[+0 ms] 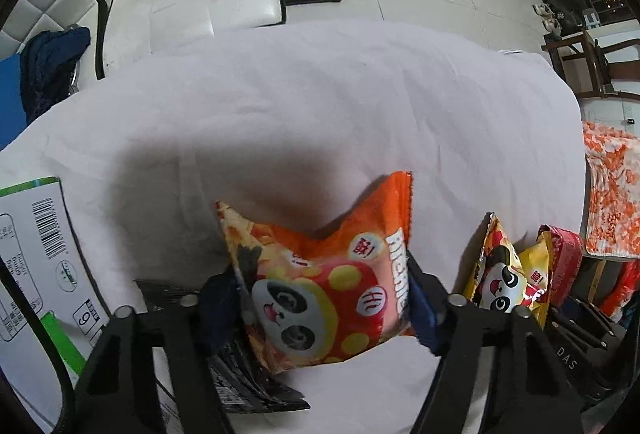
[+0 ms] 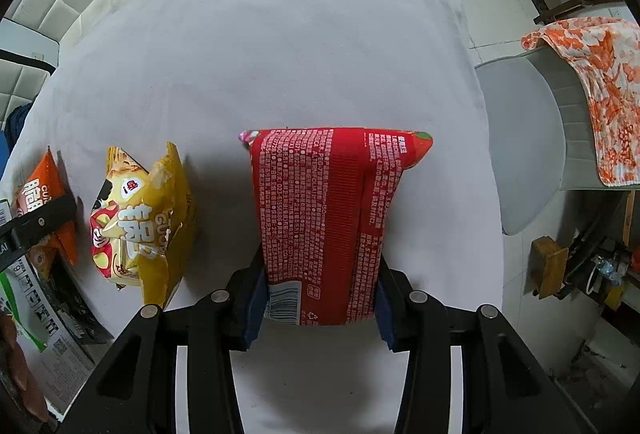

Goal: Organize snacks
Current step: 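Grasp the orange panda bag with the left tool while the right tool grasps the red packet, then carry both bags into the box and open both tools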

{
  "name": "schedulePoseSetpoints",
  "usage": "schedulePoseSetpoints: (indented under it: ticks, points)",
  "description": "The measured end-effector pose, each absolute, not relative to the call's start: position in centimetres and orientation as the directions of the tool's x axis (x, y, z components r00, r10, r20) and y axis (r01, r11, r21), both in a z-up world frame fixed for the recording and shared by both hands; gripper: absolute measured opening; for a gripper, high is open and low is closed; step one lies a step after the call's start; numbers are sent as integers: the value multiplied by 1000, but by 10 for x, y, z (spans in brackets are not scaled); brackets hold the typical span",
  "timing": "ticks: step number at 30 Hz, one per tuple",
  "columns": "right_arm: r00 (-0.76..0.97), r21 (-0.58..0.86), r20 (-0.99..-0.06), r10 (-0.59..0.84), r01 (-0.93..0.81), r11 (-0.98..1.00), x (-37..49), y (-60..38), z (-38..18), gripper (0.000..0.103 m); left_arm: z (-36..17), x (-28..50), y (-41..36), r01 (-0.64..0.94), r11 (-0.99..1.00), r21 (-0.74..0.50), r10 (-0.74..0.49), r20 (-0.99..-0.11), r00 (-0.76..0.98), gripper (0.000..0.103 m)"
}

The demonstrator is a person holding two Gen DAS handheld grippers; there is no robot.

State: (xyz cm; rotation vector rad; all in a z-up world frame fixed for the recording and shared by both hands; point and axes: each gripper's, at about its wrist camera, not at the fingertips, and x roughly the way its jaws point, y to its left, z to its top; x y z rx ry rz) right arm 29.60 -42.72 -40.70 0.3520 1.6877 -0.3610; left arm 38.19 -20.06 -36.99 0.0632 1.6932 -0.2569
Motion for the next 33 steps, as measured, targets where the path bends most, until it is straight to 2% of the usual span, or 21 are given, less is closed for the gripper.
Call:
schedulePoseSetpoints:
  ticks: [2,5,16,33]
  points:
    - [-141,-40,-990,23,428,903,294,-426,-407,48,-367,382,-199,196,973,-123,-100,-987,-126,57]
    - [-136,-38,-991,22,425,905,292,-426,-406,47,-364,377,-196,217,970,-113,-92,-990,-105,54]
    - [-63,11,-997,42,429,903,274,-430,-371,46,-332,352,-198,280,956,-86,-93,-996,12,53]
    - [121,141,-987,108,305,942,222,-354,-269,46,-225,264,-168,338,928,-159,-233,-954,190,53]
